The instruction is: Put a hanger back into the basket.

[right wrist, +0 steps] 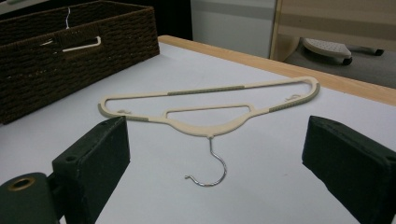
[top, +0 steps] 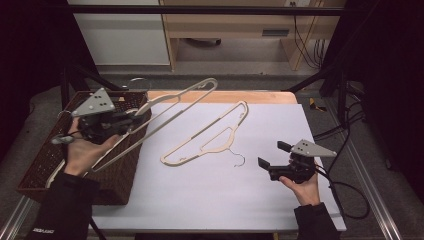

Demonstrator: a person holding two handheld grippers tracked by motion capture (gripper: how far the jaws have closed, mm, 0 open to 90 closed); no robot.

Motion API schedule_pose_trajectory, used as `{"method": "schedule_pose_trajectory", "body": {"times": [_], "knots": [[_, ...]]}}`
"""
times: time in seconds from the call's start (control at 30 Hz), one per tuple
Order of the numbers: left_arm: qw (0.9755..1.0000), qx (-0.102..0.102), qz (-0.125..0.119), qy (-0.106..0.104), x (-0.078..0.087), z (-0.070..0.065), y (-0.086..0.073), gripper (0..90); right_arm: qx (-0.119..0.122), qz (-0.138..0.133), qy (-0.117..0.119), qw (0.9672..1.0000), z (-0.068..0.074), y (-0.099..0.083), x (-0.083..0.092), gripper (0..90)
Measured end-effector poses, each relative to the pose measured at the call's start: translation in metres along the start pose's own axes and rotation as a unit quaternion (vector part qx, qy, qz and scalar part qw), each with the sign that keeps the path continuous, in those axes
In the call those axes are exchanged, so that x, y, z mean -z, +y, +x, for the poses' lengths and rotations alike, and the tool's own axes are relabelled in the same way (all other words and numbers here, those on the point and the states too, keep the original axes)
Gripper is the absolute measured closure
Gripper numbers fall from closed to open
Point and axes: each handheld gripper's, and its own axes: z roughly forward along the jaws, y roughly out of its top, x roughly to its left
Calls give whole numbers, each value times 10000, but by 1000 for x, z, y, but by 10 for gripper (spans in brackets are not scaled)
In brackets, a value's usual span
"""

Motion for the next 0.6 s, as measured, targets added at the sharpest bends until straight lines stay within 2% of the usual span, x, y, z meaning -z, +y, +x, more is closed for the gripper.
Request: {"method": "schedule_pose_trajectory", "body": {"times": [0.17,0.33,0.53,0.6], "knots": [[9996,30,144,230,20,22,-16,862,5,10,-6,10000,0,0,-1,79],[9989,304,113,348,35,44,-39,862,2,-4,8,10000,1,0,-1,78],[9965,516,357,556,42,70,-69,862,14,26,-20,10000,1,-1,-2,76],[9956,641,405,559,44,76,-77,862,42,40,6,10000,0,-1,-3,76]]}}
